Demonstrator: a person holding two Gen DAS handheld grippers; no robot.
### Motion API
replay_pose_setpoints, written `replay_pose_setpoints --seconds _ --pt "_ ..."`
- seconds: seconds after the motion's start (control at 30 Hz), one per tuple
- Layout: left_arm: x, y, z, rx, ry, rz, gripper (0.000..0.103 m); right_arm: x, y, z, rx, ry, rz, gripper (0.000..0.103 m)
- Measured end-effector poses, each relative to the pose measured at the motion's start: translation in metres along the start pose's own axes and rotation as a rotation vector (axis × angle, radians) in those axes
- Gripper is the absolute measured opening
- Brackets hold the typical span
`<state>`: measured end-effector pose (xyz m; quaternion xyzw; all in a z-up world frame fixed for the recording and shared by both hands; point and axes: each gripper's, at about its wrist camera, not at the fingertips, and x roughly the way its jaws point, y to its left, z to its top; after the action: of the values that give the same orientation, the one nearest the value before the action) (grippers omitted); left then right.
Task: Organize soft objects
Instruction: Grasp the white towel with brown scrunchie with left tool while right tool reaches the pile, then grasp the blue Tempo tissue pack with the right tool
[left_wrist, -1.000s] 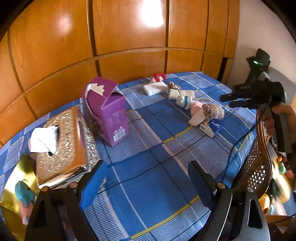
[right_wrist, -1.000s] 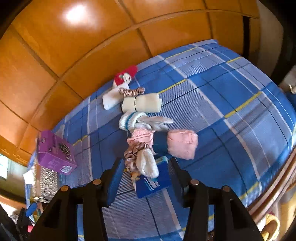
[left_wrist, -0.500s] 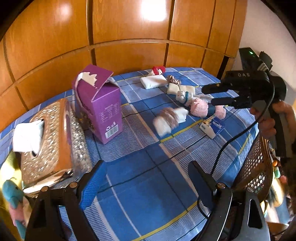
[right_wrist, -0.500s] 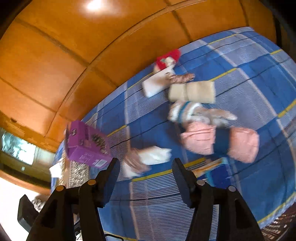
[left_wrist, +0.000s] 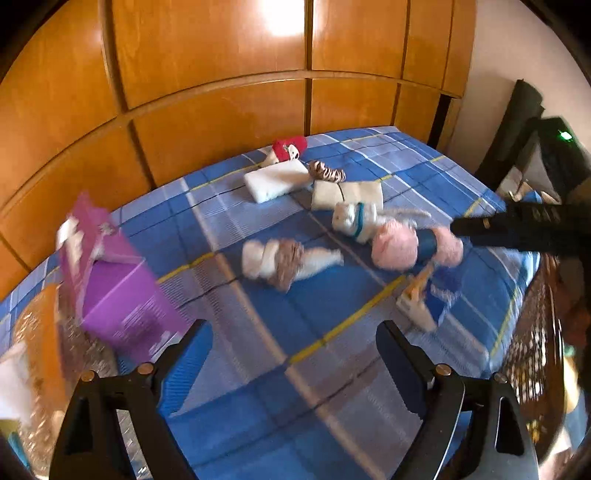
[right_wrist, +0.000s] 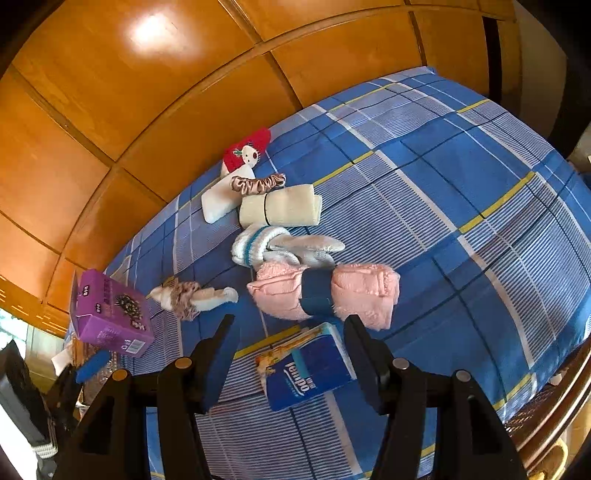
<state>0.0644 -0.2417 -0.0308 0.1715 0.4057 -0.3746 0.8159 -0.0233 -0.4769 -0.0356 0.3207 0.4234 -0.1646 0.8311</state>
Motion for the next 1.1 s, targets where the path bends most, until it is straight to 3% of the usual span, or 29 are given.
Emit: replay_pose_setpoints --seconds 0.2,0.3,0.43,0.5,0.53,0.63,0.97,1.1 --pt "0.052 0.011 0.027 -0.209 0.076 0.005 0.091 0.006 0.002 -0.001 -0.018 -0.004 0.019 0.060" --pt "0.074 0.013 0.037 -0.254 0.087 0.046 0.091 0.007 0.002 -0.002 -0.016 -0.003 0.051 0.060" --pt "0.108 0.003 0.046 -0.189 0.140 0.076 0.090 0.008 -0.004 -0.002 0.009 0.003 0.081 0.060" --pt "0.118 -0.001 0.042 -0.158 0.179 0.050 0.071 0.009 -0.009 -0.002 0.034 0.016 0.096 0.060" --pt "0.123 -0.003 0.036 -0.137 0.213 0.028 0.055 0.010 -0.011 -0.002 0.046 0.021 0.094 0.060" --pt "0.114 -0.010 0.025 -0.076 0.197 -0.028 0.042 0.016 -0.016 -0.001 0.079 0.064 0.075 0.060" --pt "0.074 -0.008 -0.019 -0.056 0.198 -0.061 0.040 0.025 -0.008 -0.010 0.118 0.201 -0.059 0.060" --pt "0.060 -0.012 -0.038 -0.049 0.179 -0.045 0.040 0.035 -0.003 -0.019 0.159 0.260 -0.059 0.075"
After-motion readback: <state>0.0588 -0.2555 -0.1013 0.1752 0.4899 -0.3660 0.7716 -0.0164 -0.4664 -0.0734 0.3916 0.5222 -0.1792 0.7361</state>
